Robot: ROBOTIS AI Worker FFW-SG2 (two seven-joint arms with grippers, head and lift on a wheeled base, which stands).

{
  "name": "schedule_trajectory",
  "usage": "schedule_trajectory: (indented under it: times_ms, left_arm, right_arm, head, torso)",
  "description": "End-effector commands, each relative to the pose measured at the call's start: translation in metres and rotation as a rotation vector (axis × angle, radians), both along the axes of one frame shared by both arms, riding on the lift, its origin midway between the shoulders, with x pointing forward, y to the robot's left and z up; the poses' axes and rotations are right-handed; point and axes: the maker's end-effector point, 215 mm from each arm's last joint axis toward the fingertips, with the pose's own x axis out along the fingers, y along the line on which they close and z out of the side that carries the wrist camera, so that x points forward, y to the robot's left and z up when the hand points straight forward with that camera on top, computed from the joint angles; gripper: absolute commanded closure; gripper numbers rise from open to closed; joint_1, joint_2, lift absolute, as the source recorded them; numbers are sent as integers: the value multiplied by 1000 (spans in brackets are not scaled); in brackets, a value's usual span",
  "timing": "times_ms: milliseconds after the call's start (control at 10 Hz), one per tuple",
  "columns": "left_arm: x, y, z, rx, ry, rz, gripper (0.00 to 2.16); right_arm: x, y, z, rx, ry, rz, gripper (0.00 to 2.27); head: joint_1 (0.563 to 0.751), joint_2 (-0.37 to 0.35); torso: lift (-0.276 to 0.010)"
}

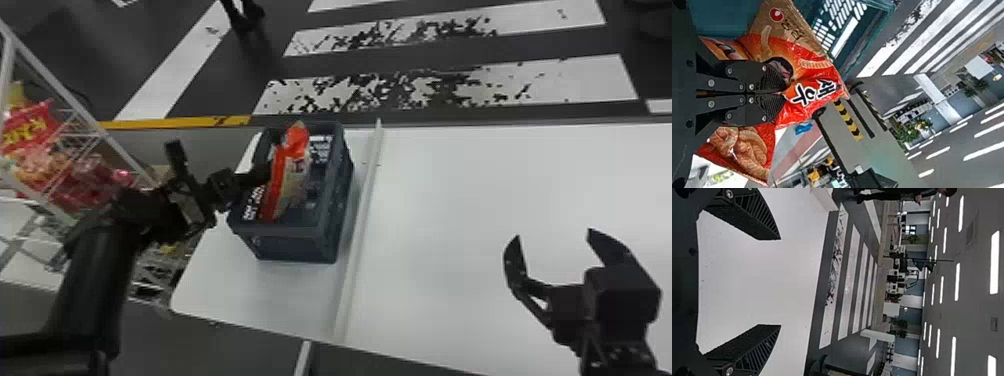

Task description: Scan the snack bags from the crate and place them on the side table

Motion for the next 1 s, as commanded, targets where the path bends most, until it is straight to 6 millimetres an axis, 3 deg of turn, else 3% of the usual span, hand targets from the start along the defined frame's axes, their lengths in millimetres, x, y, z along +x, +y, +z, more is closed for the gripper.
schedule_trajectory:
  times_ms: [0,200,400,500,700,900]
  left_arm:
    - [-9,-8,6,-73,14,-1,2135]
    - [-21,-11,47,-51,-82,-17,2135]
    - [-32,-26,94,-84,-156,-64,2135]
    - [-36,-35,107,-74,-185,-84,2135]
    - [-40,-52,117,-14,-264,-116,2135]
    - [-54,-107,111,0,-277,-224,2135]
  right_arm:
    - [1,-1,-1,-3,3,-1,83]
    - [2,-1,-3,-11,10,-1,83]
    - [2,-2,-2,-11,9,-2,83]
    - [3,-3,-1,-11,7,-5,83]
    - [4,-4,0,-10,5,-7,87]
    - [5,-8,2,-12,1,-18,87]
  head:
    - [695,328]
    - [695,324]
    - [695,320]
    - [695,315]
    - [695,297]
    - [695,277]
  torso:
    - [-50]
    - [-50]
    - [-50]
    - [-50]
    - [-50]
    - [-50]
